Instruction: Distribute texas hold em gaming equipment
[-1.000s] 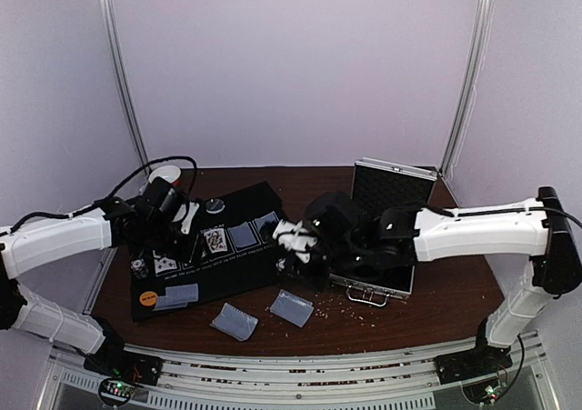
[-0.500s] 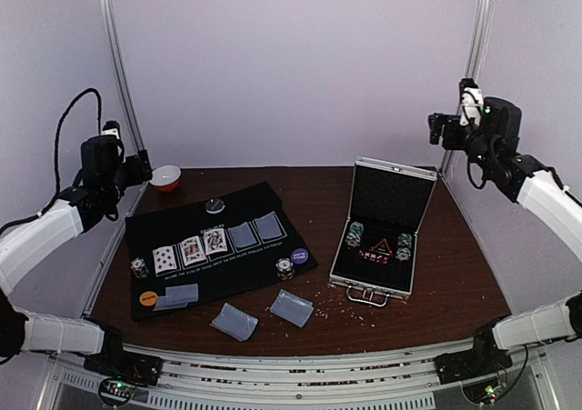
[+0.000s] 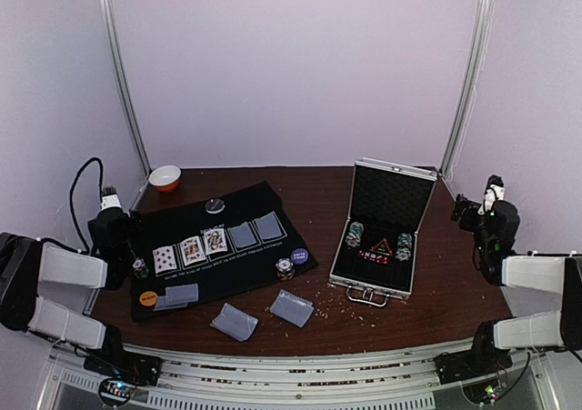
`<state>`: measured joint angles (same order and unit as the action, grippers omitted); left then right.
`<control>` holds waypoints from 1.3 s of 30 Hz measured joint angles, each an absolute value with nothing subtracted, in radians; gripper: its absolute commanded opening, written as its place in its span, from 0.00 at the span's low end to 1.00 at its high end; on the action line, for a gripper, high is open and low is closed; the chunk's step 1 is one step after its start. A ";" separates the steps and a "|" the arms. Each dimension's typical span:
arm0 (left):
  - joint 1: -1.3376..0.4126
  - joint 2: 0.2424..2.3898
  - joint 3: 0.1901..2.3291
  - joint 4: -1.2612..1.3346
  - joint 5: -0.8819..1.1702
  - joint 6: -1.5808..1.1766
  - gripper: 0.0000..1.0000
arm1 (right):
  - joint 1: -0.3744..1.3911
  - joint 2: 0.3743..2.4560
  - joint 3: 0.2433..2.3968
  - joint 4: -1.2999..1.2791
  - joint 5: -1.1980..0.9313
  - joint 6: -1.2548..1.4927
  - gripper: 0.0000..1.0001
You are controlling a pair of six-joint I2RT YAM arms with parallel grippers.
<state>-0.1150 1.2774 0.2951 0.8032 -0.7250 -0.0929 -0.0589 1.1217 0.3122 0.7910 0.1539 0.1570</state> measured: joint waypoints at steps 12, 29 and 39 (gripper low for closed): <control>-0.121 1.249 0.170 1.130 -0.585 -0.039 0.98 | -0.059 1.264 0.230 1.095 0.100 0.143 1.00; -0.153 1.595 0.084 1.510 -0.418 0.030 0.98 | -0.019 1.565 0.194 1.360 -0.072 0.111 1.00; -0.151 1.594 0.175 1.455 -0.419 0.032 0.98 | -0.017 1.563 0.197 1.361 -0.063 0.108 1.00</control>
<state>-0.1513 1.5940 0.1753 1.4551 -0.4187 0.0319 -0.0170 1.5635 0.1967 1.3609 -0.0631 0.1078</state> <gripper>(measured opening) 0.983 0.999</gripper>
